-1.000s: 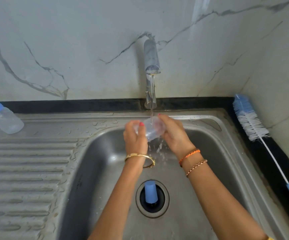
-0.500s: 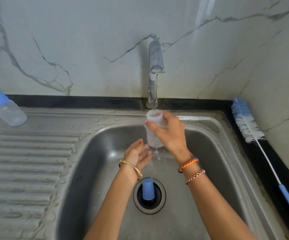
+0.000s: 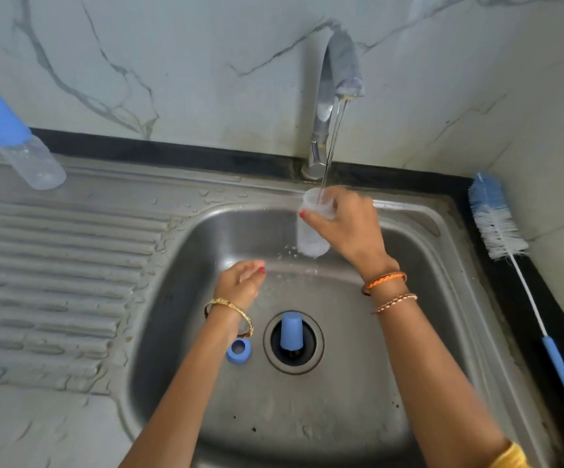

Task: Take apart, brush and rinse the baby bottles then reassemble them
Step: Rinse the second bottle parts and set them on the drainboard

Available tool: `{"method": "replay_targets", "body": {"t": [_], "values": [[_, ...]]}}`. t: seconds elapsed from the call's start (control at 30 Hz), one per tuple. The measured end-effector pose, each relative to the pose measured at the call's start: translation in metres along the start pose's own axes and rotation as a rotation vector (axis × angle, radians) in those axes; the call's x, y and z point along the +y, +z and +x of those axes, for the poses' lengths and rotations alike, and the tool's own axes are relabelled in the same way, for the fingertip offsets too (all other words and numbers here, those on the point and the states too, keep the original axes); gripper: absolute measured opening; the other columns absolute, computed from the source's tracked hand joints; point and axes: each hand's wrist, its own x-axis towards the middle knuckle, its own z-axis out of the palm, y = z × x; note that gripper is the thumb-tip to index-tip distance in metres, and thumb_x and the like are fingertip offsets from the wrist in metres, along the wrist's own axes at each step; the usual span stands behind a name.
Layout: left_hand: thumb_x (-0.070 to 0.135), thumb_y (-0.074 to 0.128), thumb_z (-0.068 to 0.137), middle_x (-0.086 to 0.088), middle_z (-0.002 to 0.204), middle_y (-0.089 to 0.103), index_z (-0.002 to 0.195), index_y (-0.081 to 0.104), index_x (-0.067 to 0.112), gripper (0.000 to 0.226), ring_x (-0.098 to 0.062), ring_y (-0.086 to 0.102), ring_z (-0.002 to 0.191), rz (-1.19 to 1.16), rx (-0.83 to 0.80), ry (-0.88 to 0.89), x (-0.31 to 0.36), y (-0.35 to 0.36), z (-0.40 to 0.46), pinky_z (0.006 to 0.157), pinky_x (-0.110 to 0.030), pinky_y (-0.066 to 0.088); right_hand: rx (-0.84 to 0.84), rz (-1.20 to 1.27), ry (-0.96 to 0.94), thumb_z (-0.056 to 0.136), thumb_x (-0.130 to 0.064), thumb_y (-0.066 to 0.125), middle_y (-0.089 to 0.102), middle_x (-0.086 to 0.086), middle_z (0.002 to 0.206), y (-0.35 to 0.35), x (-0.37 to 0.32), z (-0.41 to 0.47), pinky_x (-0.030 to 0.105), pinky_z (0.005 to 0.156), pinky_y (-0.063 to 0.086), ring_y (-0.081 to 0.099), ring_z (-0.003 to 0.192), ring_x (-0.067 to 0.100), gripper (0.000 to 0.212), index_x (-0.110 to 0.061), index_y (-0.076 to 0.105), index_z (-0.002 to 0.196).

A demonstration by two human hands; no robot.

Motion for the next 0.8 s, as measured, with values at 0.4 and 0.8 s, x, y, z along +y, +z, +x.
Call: {"method": "replay_targets", "body": {"t": [0.4,0.8], "values": [[0.0,0.059,0.088,0.001,0.089,0.063,0.093,0.064,0.006,0.01,-0.02,0.059,0.1,-0.123,0.035,0.006,-0.007,0.003,0.01,0.094,-0.033,0.047,0.083,0.104,0.075,0.08,-0.033,0.07,0.061,0.001,0.093,0.005,0.007,-0.01,0.022,0.071,0.043,0.053,0.082,0.014,0.035,-0.009,0.064,0.105],[0.009,0.065,0.085,0.004,0.115,0.057,0.118,0.052,0.024,0.038,-0.006,0.06,0.094,-0.008,-0.112,0.203,-0.002,0.006,-0.002,0.08,-0.015,0.051,0.01,0.491,0.326,0.083,-0.033,0.066,0.063,0.004,0.075,0.024,0.02,-0.023,0.04,0.074,0.053,0.06,0.074,0.016,0.024,-0.009,0.067,0.077]]}}
